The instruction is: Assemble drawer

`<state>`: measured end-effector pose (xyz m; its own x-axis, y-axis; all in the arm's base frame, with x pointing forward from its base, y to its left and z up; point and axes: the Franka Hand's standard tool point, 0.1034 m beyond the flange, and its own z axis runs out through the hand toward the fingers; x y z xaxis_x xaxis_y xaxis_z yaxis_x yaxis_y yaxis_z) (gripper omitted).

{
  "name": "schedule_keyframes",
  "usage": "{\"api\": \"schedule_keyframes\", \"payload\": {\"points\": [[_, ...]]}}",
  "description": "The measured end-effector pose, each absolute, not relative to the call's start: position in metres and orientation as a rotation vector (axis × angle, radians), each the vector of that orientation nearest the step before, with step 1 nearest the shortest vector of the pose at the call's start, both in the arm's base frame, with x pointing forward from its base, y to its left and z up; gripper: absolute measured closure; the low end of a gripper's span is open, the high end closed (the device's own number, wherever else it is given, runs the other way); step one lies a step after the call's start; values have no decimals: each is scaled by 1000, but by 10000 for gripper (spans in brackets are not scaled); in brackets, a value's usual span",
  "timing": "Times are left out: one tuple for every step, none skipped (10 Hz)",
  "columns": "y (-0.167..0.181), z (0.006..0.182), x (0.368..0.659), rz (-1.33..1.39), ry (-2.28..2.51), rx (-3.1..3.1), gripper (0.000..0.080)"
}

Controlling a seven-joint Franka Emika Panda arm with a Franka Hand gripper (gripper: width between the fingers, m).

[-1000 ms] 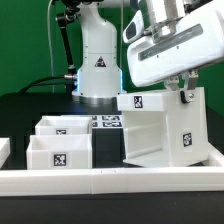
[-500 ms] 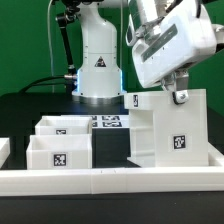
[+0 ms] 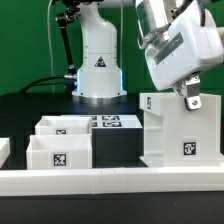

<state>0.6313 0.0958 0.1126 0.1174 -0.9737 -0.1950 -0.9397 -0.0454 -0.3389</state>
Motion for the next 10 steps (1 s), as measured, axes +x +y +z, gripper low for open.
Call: {"api": "schedule_keyframes", "payload": {"points": [[96, 112, 632, -109, 1864, -2021, 747], [96, 111, 633, -88, 1865, -2026, 747], [96, 111, 633, -90, 1864, -2027, 747], [96, 111, 633, -91, 1861, -2030, 747], [96, 111, 632, -91, 1858, -2034, 647], [96, 111, 632, -91, 1856, -2036, 509], [96, 111, 632, -92, 1853, -2039, 509], [96, 112, 631, -101, 1819, -2069, 326], [95, 116, 628, -122, 1744, -2135, 211], [91, 122, 623, -149, 1637, -2224, 211]]}}
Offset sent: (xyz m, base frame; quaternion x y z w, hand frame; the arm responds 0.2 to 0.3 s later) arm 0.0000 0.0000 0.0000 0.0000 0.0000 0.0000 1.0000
